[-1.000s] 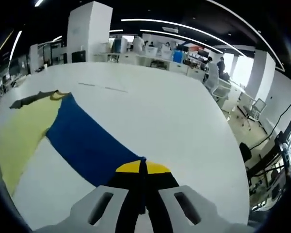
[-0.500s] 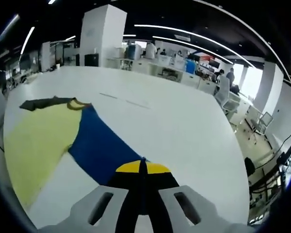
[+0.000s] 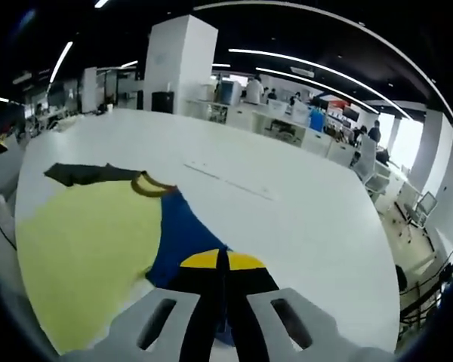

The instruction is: Fold the garment on the visible template until the final outline fits inside the template.

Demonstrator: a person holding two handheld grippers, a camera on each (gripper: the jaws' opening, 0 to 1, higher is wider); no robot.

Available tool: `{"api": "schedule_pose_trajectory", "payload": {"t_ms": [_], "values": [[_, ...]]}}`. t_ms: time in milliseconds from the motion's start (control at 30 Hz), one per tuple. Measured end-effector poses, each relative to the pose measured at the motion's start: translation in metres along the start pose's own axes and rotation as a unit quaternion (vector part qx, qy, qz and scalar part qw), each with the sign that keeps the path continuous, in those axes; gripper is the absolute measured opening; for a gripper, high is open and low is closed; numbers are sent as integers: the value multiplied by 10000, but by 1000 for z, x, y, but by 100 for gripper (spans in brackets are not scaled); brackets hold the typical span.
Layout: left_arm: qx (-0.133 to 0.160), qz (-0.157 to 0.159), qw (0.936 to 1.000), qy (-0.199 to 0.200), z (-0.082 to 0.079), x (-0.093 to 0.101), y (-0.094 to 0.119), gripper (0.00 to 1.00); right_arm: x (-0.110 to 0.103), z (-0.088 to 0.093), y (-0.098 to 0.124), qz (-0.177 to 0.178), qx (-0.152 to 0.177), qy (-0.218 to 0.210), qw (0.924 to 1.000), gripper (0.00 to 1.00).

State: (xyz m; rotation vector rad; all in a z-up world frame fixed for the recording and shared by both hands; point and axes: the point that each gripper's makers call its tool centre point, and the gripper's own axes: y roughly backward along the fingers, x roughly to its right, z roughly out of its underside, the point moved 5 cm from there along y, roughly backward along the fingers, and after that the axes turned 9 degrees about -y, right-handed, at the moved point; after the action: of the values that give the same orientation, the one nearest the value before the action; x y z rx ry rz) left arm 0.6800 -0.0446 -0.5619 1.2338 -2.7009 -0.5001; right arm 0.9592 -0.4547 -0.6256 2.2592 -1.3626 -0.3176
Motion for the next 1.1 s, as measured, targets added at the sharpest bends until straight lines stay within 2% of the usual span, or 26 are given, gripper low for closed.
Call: {"api": "schedule_pose_trajectory", "payload": {"t_ms": [100,300,433,800,1100], "values": [[171,9,9998,45,-3,-2,3,99,-16,-9,-6,-93,4,48,9999,1],[204,-41,9998,41,0,-10,9,99,-42,-27,-21,-288,34,218,9993,1],[85,-57,9999,70,7,-15,11,99,-57,-37,-31,-377,60,253,9990,1],[94,-65,9999,24,2,-29,27,99,-101,-56,-62,-749,125,368,9964,1],[-5,9,10000,57,9,-34,30,99,-139,-71,-81,-1038,208,420,9935,1]]}}
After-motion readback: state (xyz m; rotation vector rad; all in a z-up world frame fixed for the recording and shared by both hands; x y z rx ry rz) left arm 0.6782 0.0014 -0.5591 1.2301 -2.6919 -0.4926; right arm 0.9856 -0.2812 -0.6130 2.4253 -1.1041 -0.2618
